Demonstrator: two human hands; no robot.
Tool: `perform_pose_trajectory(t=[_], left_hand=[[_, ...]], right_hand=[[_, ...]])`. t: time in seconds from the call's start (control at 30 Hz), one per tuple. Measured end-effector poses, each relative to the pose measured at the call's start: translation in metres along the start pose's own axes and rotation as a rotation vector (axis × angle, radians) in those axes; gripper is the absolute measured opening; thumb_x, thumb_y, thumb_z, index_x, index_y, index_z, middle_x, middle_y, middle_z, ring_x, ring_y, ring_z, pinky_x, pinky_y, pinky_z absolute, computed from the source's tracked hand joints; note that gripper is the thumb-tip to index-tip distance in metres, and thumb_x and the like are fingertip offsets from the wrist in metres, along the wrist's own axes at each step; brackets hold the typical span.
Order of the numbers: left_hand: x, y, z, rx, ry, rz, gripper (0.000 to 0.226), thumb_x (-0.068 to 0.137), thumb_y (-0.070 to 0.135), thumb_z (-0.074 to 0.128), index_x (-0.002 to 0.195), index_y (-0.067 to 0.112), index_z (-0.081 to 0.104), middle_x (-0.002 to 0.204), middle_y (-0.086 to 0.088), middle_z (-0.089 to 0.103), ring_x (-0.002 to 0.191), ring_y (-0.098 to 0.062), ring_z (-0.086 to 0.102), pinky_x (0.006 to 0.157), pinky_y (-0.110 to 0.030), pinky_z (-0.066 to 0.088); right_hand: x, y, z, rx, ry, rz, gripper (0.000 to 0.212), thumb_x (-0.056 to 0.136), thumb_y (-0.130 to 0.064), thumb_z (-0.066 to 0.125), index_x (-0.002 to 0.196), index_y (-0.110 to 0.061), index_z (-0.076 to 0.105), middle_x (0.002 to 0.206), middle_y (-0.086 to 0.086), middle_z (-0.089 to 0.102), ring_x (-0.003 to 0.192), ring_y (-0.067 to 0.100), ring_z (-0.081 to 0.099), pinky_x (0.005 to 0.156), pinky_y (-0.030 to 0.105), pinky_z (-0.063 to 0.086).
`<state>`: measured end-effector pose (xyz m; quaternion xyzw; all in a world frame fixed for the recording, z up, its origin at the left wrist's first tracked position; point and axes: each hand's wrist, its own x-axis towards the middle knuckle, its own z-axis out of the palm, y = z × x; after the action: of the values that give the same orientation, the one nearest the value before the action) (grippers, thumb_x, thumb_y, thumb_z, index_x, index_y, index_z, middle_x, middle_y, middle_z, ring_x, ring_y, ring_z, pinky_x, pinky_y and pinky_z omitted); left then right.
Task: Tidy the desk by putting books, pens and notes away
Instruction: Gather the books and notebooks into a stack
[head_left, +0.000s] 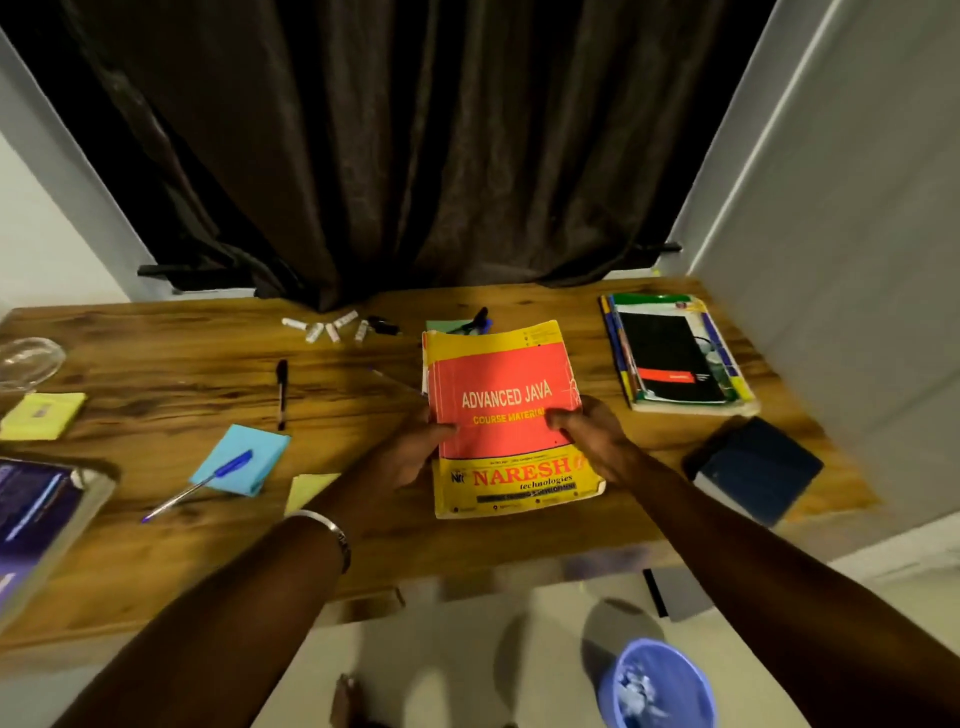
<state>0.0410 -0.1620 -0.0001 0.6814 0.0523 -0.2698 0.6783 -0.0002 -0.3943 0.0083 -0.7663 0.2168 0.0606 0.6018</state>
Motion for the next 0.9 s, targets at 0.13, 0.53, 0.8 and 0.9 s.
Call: perform_pose_trajectory(t=[0.13, 0.53, 0.8, 0.9], left_hand=[[-0.001, -0.01, 0.045, 0.099, -0.019, -0.012, 0.042, 0.09, -0.004, 0.052, 0.131, 0.006, 0.049, 0.127, -0.013, 0.059, 0.111, -0.027, 0.057, 0.084, -0.033, 0.051], [0.011, -0.02, 0.108, 0.425, -0.029, -0.044, 0.032, 0.087, -0.003, 0.057, 0.119, -0.003, 0.056, 0.121, -0.02, 0.061, 0.096, -0.022, 0.056, 0.08, -0.032, 0.045], [0.013, -0.027, 0.104, 0.532, 0.077, 0.039, 0.034, 0.085, 0.0, 0.059, 0.119, 0.0, 0.058, 0.121, -0.021, 0.062, 0.109, -0.034, 0.06, 0.086, -0.038, 0.049], [0.012, -0.025, 0.103, 0.633, 0.143, 0.067, 0.03, 0.089, 0.004, 0.058, 0.118, -0.002, 0.059, 0.12, -0.021, 0.061, 0.11, -0.034, 0.059, 0.078, -0.031, 0.045]], right_hand=[[-0.014, 0.026, -0.039, -0.022, 0.028, 0.036, 0.016, 0.079, -0.009, 0.066, 0.093, -0.017, 0.067, 0.099, 0.012, 0.072, 0.097, 0.032, 0.066, 0.091, 0.051, 0.053], [-0.046, 0.065, -0.098, 0.095, 0.061, 0.067, 0.034, 0.077, -0.022, 0.074, 0.109, -0.019, 0.062, 0.104, 0.009, 0.073, 0.098, 0.03, 0.069, 0.094, 0.055, 0.051], [-0.044, 0.072, -0.096, -0.056, 0.075, 0.072, 0.037, 0.072, -0.05, 0.072, 0.104, -0.033, 0.063, 0.106, 0.0, 0.073, 0.098, 0.023, 0.069, 0.093, 0.051, 0.053], [-0.041, 0.069, -0.091, -0.237, 0.07, 0.039, 0.042, 0.08, -0.054, 0.064, 0.114, -0.031, 0.06, 0.113, 0.001, 0.07, 0.103, 0.022, 0.066, 0.094, 0.048, 0.052]])
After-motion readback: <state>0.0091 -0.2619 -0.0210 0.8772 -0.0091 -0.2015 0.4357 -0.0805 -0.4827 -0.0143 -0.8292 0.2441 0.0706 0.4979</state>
